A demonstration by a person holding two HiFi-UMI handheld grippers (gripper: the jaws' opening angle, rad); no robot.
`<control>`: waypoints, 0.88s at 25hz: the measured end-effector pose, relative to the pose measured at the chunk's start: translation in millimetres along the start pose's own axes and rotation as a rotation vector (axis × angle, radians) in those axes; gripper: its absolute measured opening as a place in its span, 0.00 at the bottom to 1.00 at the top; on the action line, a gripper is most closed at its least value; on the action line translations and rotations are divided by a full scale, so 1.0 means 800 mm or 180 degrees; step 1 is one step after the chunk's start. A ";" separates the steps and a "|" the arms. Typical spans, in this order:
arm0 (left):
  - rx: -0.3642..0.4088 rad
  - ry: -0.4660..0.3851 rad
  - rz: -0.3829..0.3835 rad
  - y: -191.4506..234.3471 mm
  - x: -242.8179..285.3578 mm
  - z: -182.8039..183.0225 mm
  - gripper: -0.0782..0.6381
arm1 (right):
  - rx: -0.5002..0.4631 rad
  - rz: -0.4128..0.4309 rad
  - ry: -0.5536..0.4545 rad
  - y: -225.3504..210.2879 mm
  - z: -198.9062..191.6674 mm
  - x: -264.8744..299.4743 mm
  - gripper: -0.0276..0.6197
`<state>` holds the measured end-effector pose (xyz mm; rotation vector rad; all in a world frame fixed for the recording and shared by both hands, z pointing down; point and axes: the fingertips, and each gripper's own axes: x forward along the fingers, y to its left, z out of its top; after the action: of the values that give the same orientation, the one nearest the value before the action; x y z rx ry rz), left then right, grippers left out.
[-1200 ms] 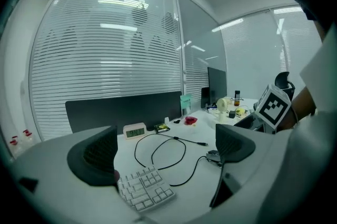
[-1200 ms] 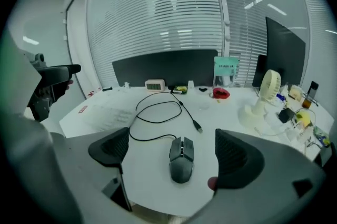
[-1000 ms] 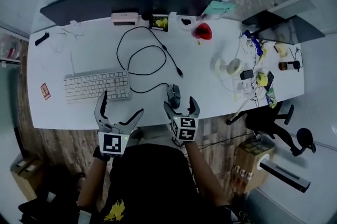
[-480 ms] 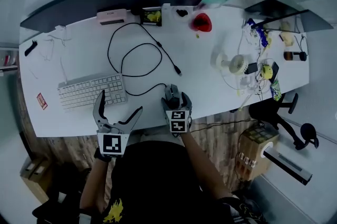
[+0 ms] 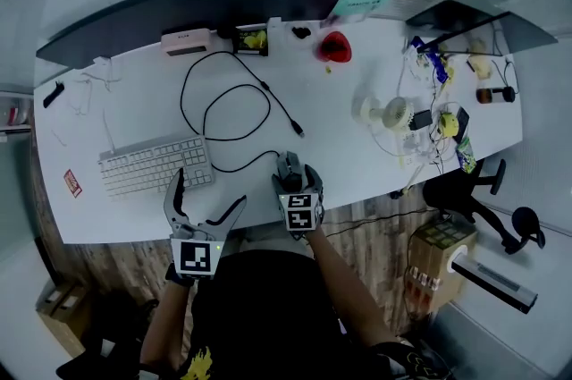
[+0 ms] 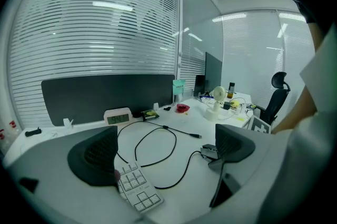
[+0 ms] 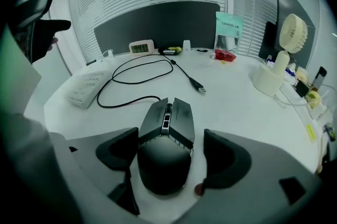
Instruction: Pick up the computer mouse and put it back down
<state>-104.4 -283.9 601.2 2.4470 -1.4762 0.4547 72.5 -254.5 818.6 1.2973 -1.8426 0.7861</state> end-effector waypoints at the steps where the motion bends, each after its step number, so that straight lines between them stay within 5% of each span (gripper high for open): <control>1: 0.0030 -0.0021 -0.0006 -0.001 -0.004 0.001 0.93 | -0.0097 0.0052 0.0082 0.002 0.004 -0.003 0.57; 4: 0.0069 -0.0081 -0.0015 -0.007 -0.019 0.004 0.93 | -0.0231 0.0155 0.0213 0.004 0.009 -0.002 0.52; 8: 0.0152 -0.0153 -0.0032 -0.023 -0.049 0.014 0.92 | 0.0016 0.0079 0.0030 -0.001 0.005 -0.022 0.51; 22: 0.0290 -0.0381 0.0247 -0.017 -0.146 0.049 0.92 | 0.0264 0.0024 -0.1031 0.014 0.111 -0.171 0.52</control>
<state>-138.4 -197.6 519.3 2.5341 -1.6371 0.4055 72.4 -254.7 655.0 1.5443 -2.0854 0.6933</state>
